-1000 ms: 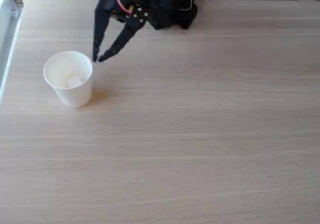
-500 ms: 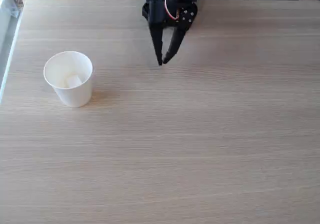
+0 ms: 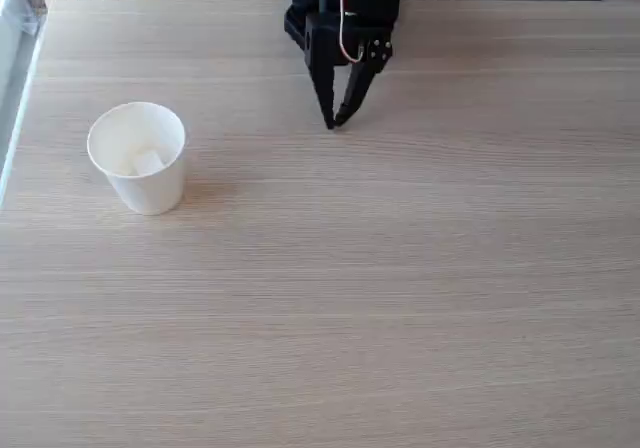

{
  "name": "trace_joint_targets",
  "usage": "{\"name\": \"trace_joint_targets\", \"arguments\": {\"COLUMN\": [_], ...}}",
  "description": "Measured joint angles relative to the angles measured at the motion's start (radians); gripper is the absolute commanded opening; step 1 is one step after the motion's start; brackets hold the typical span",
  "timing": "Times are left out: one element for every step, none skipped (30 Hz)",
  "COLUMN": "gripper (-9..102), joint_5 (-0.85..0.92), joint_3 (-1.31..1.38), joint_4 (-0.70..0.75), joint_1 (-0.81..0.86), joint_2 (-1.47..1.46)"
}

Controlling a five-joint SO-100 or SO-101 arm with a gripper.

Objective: Grasp a block and put it in the bin.

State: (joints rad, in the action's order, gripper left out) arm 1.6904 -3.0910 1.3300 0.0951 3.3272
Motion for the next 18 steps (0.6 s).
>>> {"name": "trace_joint_targets", "arguments": {"gripper": [0,0,0,0,0,0,0,1,2,2,2,1,0,0,0,0,0,0], "joint_5": [-0.005,-0.014,-0.026,-0.048,-0.055,-0.067,-0.075,-0.083,-0.091,-0.098,-0.103,-0.115,-0.133,-0.144,-0.149,-0.153,-0.164,-0.172], "joint_3": [-0.002,-0.002,-0.002,-0.002,-0.002,-0.003,-0.003,-0.003,-0.003,-0.003,-0.003,-0.003,-0.003,-0.003,-0.003,-0.003,-0.003,-0.003], "joint_4": [0.000,0.002,0.005,0.011,0.012,0.015,0.015,0.017,0.018,0.018,0.018,0.018,0.018,0.018,0.018,0.017,0.014,0.014], "joint_1": [-0.009,-0.018,-0.029,-0.043,-0.049,-0.057,-0.060,-0.061,-0.061,-0.061,-0.061,-0.061,-0.061,-0.061,-0.061,-0.061,-0.061,-0.061], "joint_2": [0.000,0.000,0.000,0.000,0.000,0.000,0.000,0.000,0.000,0.000,0.000,0.000,0.000,0.000,0.000,0.000,0.000,0.000]}}
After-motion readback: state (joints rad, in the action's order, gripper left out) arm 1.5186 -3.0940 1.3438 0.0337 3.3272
